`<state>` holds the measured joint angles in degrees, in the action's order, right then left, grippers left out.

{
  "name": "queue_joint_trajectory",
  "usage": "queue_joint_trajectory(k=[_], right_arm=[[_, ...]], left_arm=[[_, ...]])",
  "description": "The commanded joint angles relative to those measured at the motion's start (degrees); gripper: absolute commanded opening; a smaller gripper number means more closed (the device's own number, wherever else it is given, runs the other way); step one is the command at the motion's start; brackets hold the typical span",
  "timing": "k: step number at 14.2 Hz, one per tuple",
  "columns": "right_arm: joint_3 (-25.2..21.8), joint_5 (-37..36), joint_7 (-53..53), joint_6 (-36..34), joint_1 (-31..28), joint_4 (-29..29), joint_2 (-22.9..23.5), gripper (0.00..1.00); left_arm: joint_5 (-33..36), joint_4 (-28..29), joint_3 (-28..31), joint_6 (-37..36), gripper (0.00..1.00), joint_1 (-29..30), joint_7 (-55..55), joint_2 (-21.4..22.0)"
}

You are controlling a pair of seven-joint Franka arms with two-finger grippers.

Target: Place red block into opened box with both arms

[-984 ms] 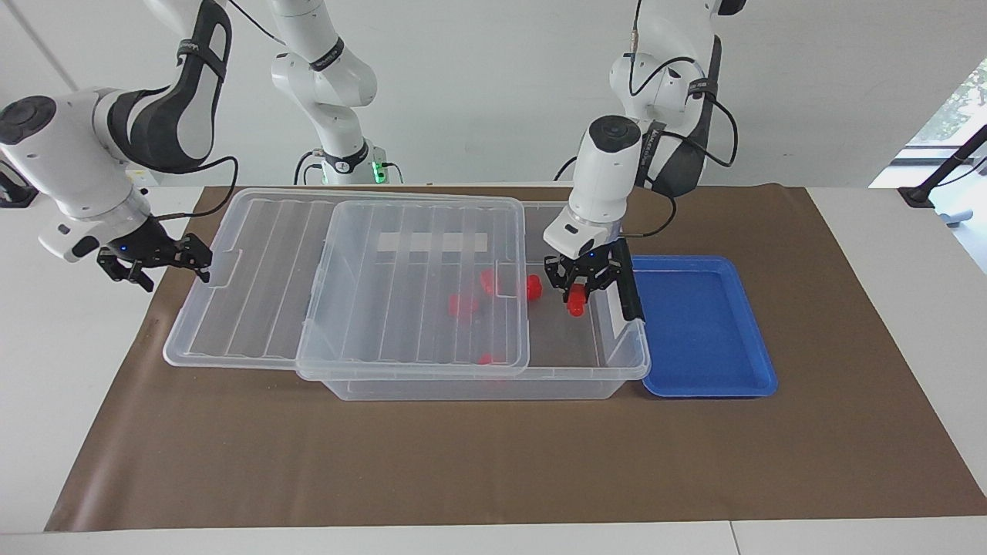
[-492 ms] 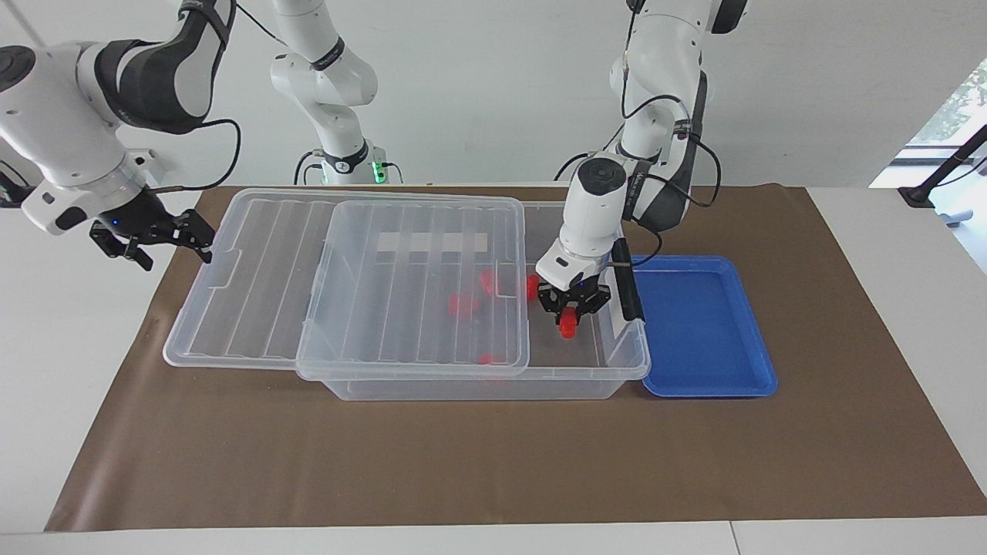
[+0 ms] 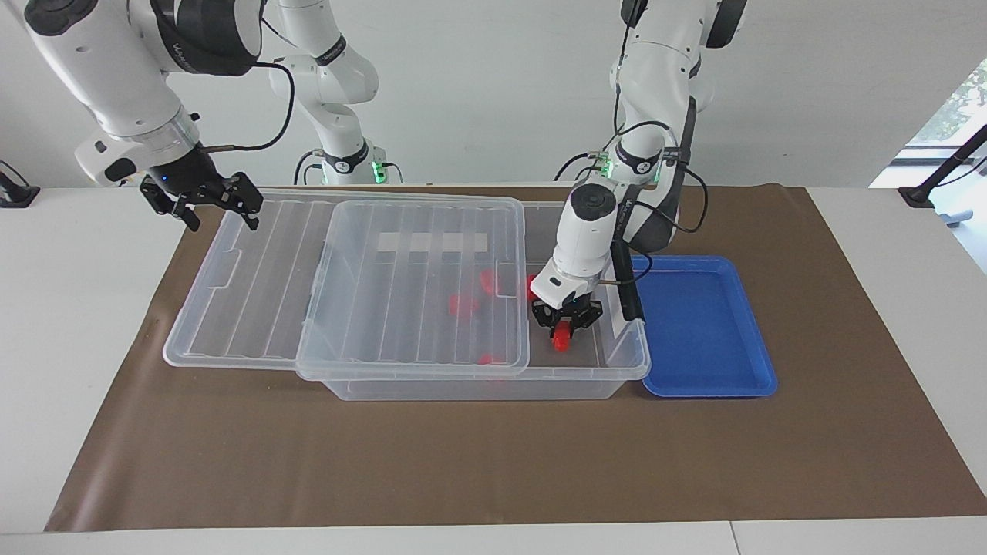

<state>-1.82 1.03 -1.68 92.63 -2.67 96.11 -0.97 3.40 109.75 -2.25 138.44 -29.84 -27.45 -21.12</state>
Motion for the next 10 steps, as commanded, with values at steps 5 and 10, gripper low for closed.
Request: queue_joint_trajectory(k=[5,10], right_arm=[[-0.2,-0.24,-1.73,3.76,-1.63,1.97,-0.88,1.0],[-0.2,-0.24,-11.75,10.71,-8.65,5.92,-1.14,0.0]], left_arm=[[0.91,1.07,0.66,0.35,0.94,0.13,-2.7,3.7],[0.91,1.34,0.58,-9.3,1.0,1.27,-2.61,11.0]])
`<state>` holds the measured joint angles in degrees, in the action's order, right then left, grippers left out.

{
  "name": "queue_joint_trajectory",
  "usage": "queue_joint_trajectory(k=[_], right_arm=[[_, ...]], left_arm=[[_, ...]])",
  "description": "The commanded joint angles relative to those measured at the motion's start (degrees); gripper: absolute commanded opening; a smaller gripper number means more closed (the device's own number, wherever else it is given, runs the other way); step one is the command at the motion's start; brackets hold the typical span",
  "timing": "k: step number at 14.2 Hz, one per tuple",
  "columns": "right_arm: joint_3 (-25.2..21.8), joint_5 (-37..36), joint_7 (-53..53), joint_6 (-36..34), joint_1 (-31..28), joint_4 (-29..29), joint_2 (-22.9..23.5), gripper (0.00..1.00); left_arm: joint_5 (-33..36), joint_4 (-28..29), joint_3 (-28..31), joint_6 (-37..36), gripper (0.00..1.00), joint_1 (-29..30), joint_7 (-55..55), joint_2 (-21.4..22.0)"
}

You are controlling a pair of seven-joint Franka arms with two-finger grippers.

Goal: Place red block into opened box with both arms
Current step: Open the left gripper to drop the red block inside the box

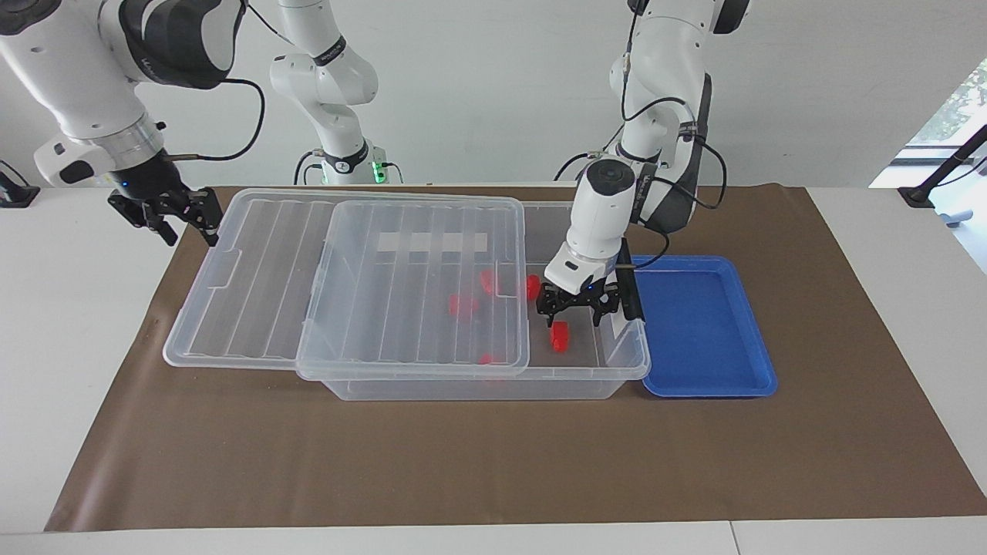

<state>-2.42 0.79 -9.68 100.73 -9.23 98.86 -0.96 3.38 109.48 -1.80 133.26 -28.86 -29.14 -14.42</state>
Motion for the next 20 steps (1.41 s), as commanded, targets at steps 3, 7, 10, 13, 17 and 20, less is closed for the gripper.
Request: queue_joint_trajectory(k=[3,7,10,13,17,20], right_arm=[[0.23,0.0,-4.65,6.32,-4.82,6.78,-1.15,0.0],[0.14,-0.18,-7.81,6.67,-5.89,8.11,-0.98,0.0],[0.14,-2.02,-9.91,7.72,-7.37,9.16,-1.15,0.0],[0.14,-2.02,-10.98,9.13,-8.78,12.58,-2.38,0.0],[0.14,-1.94,-9.75,11.42,-8.09,14.87,-2.3,0.0],[0.31,-1.94,-8.43,14.48,-7.82,17.33,-2.12,0.0]], left_arm=[[0.92,0.91,0.04,-11.16,1.0,0.3,-0.83,8.69],[0.92,0.91,0.57,-18.02,1.0,1.6,0.13,15.37],[0.92,0.73,0.66,-20.67,1.0,5.64,6.18,17.05],[0.92,-1.2,0.66,-22.17,1.0,9.51,12.34,16.44],[-2.76,-5.06,0.75,-24.71,1.0,16.45,22.0,14.77],[-2.77,-8.14,0.75,-28.4,1.0,20.93,27.63,14.68]])
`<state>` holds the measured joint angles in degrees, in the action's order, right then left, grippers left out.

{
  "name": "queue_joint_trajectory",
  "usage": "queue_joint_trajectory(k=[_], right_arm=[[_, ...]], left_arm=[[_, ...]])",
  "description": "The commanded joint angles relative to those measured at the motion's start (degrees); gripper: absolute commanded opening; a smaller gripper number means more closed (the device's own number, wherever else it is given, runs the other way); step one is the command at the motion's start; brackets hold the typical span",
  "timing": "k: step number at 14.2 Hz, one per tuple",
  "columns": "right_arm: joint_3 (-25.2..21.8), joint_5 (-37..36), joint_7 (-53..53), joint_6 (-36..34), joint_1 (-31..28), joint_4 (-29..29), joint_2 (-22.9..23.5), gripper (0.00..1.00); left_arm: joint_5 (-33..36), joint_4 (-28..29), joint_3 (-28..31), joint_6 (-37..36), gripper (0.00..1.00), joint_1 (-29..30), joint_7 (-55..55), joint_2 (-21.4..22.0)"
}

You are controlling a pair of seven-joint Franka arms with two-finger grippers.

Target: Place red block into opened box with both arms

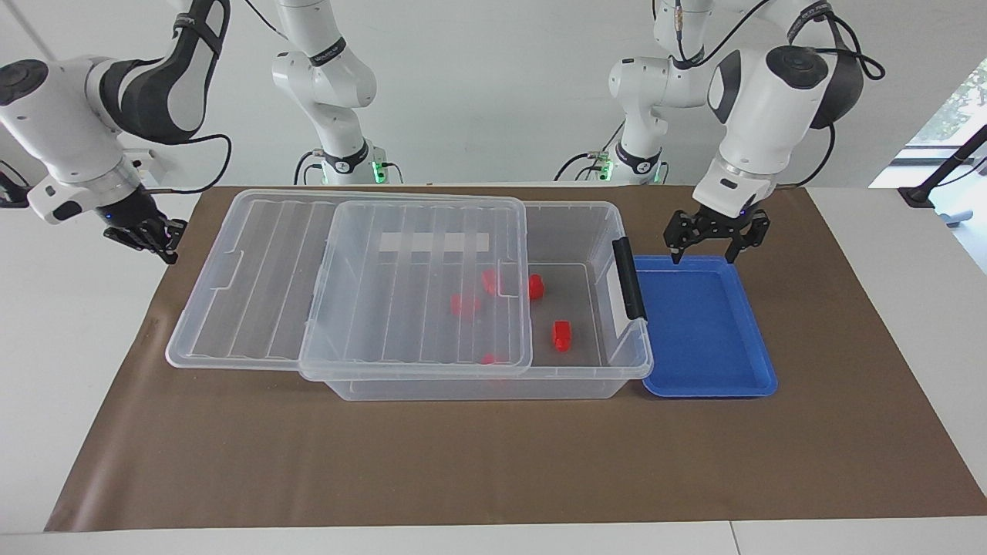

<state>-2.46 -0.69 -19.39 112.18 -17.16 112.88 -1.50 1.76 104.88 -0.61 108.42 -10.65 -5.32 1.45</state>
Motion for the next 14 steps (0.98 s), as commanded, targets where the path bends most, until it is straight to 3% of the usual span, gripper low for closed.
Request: queue_joint_trajectory(k=[1,5,9,14], right_arm=[[0.35,-0.46,2.59,3.21,1.15,3.32,-1.49,0.0],[0.35,-0.46,6.73,3.22,4.14,3.23,-1.4,0.0],[0.53,-0.37,8.67,3.22,5.29,3.23,-1.4,0.0],[0.71,0.34,9.8,3.22,6.96,3.23,-1.4,0.0]], left_arm=[[-1.23,-4.5,-0.45,-5.22,1.0,4.14,5.48,-1.1],[-1.49,-7.67,-0.19,-11.03,1.0,8.36,8.91,-0.48],[-3.51,-11.36,-0.1,-15.16,1.0,8.98,9.54,-0.83],[-3.87,-10.49,-0.36,-15.52,1.0,8.98,9.1,0.57]])
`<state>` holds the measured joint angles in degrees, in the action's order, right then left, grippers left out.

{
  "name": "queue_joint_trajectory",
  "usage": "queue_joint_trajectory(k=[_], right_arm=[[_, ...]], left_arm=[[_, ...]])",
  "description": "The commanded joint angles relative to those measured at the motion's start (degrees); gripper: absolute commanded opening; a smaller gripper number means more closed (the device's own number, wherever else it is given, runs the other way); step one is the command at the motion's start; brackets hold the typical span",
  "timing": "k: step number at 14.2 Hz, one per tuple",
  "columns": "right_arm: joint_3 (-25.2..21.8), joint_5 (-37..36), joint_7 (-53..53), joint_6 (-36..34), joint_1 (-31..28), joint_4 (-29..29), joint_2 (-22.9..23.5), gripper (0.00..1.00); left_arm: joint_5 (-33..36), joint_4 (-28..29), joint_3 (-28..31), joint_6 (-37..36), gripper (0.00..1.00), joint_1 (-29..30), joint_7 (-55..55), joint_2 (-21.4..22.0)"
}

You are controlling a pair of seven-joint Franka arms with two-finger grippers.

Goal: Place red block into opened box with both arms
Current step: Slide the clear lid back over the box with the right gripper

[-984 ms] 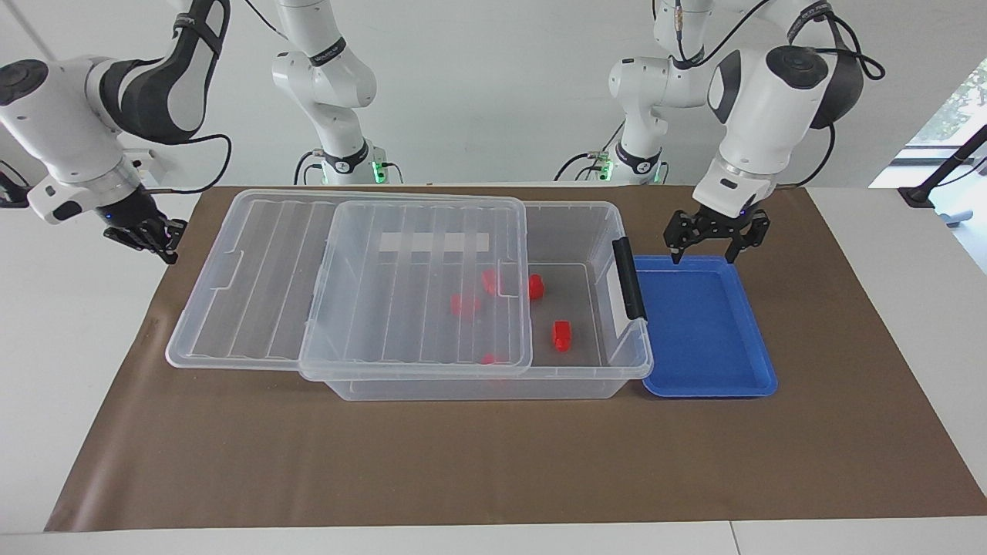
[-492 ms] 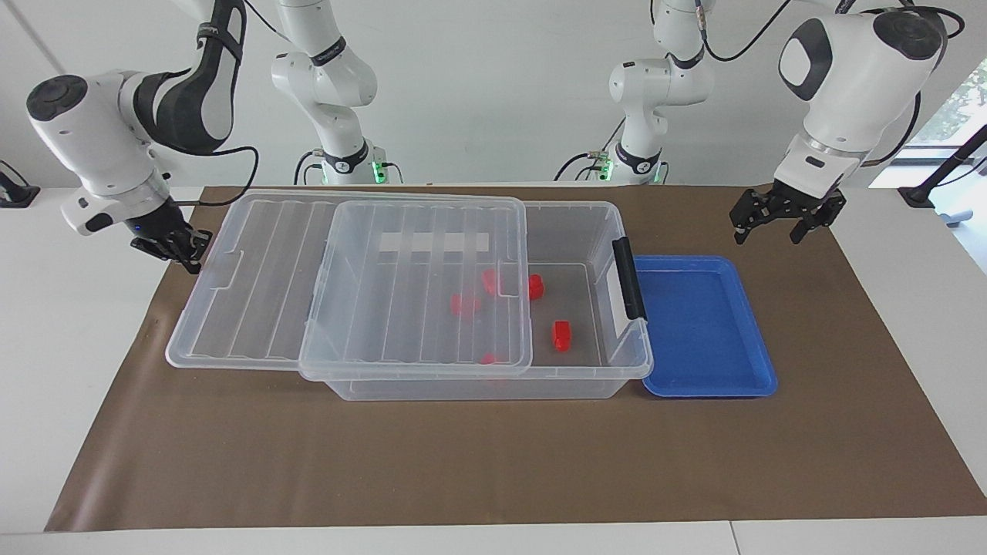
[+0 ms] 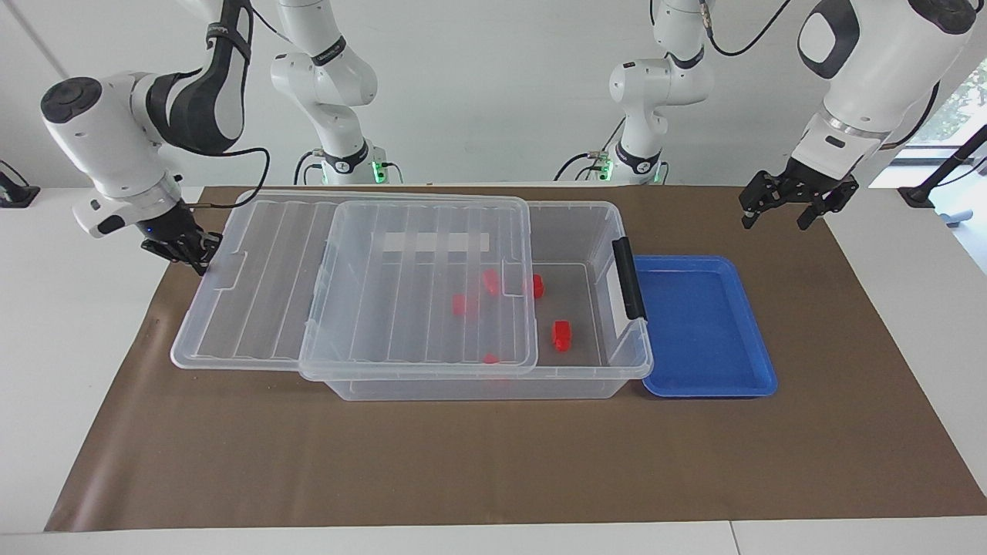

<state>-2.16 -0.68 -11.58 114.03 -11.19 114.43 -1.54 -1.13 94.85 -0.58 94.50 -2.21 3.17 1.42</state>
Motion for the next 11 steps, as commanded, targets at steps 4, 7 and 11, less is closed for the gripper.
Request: queue_joint_trajectory(k=[4,7,11], right_arm=[[0.4,0.33,5.34,1.1,2.49,1.67,-1.36,0.0],[0.4,0.42,7.53,1.19,3.9,1.67,-1.36,0.0],[0.4,0.42,10.87,1.19,6.18,1.67,-1.36,0.0]], left_arm=[[-0.98,0.33,-0.56,-1.77,1.0,0.54,0.34,1.13],[-0.98,0.86,-0.65,-3.18,1.0,0.45,0.61,1.48],[-0.8,0.77,-0.65,-2.74,1.0,0.54,0.78,1.48]])
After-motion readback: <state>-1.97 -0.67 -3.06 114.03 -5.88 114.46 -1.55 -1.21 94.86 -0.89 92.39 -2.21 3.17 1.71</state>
